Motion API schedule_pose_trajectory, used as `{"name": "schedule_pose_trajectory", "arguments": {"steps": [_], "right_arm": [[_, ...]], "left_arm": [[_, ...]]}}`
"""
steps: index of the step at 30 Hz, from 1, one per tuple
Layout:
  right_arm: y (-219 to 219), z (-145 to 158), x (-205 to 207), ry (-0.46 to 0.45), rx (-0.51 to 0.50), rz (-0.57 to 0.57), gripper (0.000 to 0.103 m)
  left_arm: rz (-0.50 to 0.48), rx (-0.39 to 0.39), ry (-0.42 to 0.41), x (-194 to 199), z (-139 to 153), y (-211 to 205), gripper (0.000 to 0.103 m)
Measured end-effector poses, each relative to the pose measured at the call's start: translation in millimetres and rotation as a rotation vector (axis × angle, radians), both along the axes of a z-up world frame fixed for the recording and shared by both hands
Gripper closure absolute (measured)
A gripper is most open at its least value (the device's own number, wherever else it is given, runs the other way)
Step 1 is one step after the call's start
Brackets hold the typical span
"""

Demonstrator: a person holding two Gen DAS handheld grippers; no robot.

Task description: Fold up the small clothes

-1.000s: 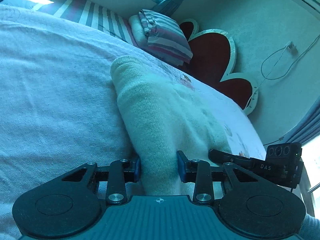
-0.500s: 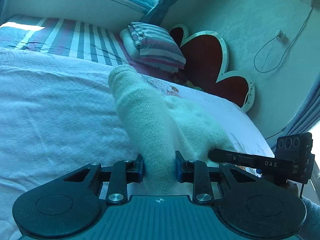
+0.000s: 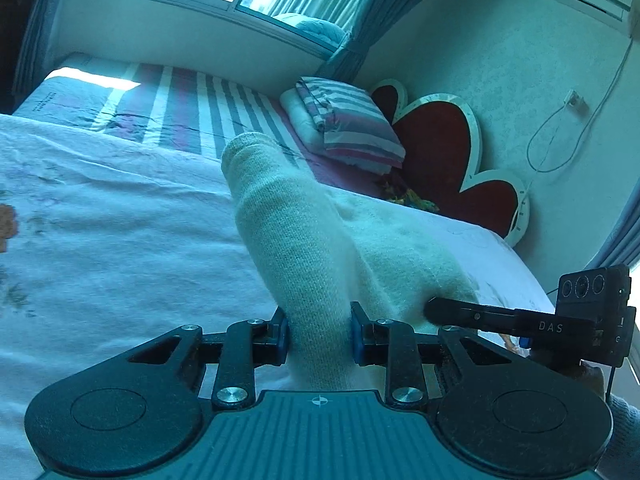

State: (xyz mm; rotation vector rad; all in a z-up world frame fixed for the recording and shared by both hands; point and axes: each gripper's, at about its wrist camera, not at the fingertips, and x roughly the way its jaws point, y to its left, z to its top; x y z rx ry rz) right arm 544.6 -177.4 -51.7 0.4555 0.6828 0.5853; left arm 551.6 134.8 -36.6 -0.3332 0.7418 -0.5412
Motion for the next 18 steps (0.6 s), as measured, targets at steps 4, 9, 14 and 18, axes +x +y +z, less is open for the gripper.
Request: {"name": "schedule_pose_trajectory", "arguments": {"steps": [4, 9, 14, 18], "right_arm": [[42.8, -9.4, 10.9, 0.023, 0.012, 0.038, 0.073], [87.2, -25.6, 25.6, 0.061, 0.021, 0.074, 0.073], [109.7, -50.1, 40.8, 0.136, 0.027, 0.070, 0.073], [108.1, -70.9, 43.5, 0.232, 0.034, 0.032, 0.065]], "left_arm": [[0.044, 0.017, 0.017, -5.4, -6.8, 43.1, 0.074], [0.091, 0.018, 0.059, -8.1, -27.8, 87.7, 0.074], [0.108, 0.009, 0.144, -1.9, -64.8, 112.2, 0.074], [0.138, -0.078, 0.213, -2.3, -94.4, 122.5, 0.057]]}}
